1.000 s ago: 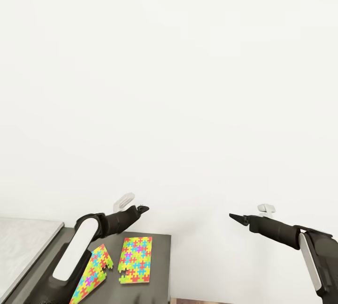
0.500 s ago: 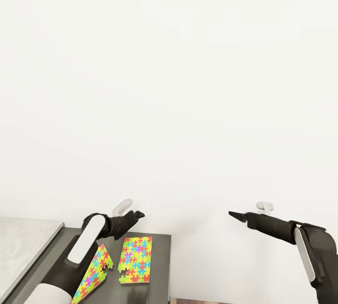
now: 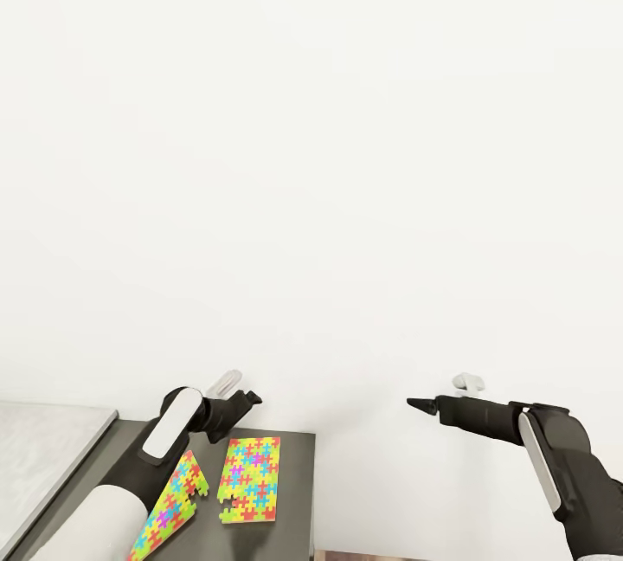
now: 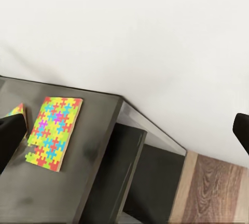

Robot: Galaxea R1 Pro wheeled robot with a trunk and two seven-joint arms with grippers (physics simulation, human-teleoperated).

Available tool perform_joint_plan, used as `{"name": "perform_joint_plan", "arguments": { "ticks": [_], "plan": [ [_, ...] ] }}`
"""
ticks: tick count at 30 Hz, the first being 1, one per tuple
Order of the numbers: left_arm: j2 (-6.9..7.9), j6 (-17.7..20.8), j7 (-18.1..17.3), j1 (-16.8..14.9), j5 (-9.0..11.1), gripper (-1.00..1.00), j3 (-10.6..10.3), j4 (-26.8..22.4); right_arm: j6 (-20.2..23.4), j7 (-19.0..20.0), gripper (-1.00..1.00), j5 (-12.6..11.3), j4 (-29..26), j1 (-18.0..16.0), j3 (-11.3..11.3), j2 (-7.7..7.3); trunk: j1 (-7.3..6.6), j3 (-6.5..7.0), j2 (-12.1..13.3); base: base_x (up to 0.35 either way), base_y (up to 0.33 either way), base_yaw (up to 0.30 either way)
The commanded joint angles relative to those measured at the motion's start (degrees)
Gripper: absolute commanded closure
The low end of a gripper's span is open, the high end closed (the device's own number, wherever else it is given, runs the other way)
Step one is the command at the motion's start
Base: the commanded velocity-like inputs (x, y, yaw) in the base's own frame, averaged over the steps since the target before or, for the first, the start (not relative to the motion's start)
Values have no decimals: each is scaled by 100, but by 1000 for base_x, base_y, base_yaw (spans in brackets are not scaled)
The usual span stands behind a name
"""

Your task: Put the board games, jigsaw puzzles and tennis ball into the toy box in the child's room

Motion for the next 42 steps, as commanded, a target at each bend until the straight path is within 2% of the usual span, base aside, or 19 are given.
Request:
{"name": "perform_joint_plan", "arguments": {
  "ticks": [1,4,10,12,14,15,17,25,33,42],
  "plan": [
    [6,-11,56,-5,62,-100,-19,-1,45,-4,-100,-32,-1,-3,-4,0,2,-3,-5,0,0,0],
    [-50,-158,44,-192,56,-100,-30,471,74,-5,-100,-55,9,-17,59,-1,2,-4,-5,0,0,0],
    [-88,-313,37,-328,-54,-100,-120,738,89,1,-100,-71,14,-25,87,-6,2,-5,-5,0,0,0],
    [-96,-363,34,-360,-132,-100,-165,793,92,2,-100,-76,15,-29,94,-10,2,-5,-5,0,0,0],
    [-109,-483,18,-405,-321,-100,-245,880,96,6,-100,-84,16,-34,103,-21,2,-5,-5,0,0,0],
    [-109,-483,18,-405,-321,-100,-245,880,96,6,-100,-84,16,-34,103,-21,2,-5,-5,0,0,0],
    [-116,-651,-33,-433,-493,-100,-300,943,99,6,-100,-86,17,-36,108,-24,2,-5,-5,0,0,0],
    [-110,-1015,-364,-450,-740,-100,-382,1032,103,-3,-100,-87,18,-38,117,-11,2,-6,-5,0,0,0],
    [-93,-1126,-555,-426,-806,-100,-398,1053,108,-3,-100,-89,19,-36,124,-16,2,-6,-5,0,0,0],
    [-60,-1119,-585,-423,-850,-100,-416,1059,107,-3,-100,-87,19,-36,122,-29,2,-6,-5,0,0,0]
  ]
}}
